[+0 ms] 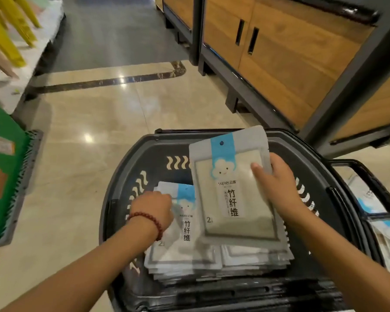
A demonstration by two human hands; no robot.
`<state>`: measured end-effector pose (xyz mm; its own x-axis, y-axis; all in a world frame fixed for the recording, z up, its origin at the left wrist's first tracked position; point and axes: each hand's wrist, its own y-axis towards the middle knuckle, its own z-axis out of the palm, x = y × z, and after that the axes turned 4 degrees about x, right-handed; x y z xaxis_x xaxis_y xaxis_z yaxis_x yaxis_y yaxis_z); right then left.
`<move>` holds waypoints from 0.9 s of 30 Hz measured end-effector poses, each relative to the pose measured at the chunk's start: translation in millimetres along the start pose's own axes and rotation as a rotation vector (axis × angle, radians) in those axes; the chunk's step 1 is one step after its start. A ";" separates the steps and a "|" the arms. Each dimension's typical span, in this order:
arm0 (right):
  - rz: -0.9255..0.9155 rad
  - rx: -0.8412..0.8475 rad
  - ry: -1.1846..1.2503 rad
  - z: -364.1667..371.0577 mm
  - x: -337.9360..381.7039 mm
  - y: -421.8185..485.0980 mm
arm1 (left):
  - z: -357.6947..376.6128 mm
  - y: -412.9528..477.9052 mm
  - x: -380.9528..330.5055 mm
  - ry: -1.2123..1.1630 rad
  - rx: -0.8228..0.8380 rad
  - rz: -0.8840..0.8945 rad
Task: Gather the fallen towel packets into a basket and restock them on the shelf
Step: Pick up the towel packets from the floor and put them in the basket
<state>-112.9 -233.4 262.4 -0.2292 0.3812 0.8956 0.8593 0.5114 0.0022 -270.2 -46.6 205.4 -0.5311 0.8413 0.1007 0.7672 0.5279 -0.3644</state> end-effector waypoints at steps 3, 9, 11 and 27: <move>0.160 0.077 0.107 28.3 -8.2 4.4 | -20.1 -10.5 37.2 -0.068 -0.405 0.017; 0.510 0.257 0.098 104.9 -47.6 8.9 | -8.4 -14.1 63.6 -0.231 -0.251 -0.187; 0.623 0.339 -0.119 119.4 -61.2 7.5 | -6.2 -12.3 63.7 -0.269 -0.288 -0.184; 0.302 0.793 -0.727 101.5 -50.3 -13.7 | -3.5 -14.3 71.1 -0.302 -0.268 -0.168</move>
<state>-159.6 -181.5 172.3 -0.4960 0.8001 0.3375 0.4492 0.5690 -0.6887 -317.7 6.1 221.0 -0.7072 0.6905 -0.1518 0.7063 0.6995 -0.1088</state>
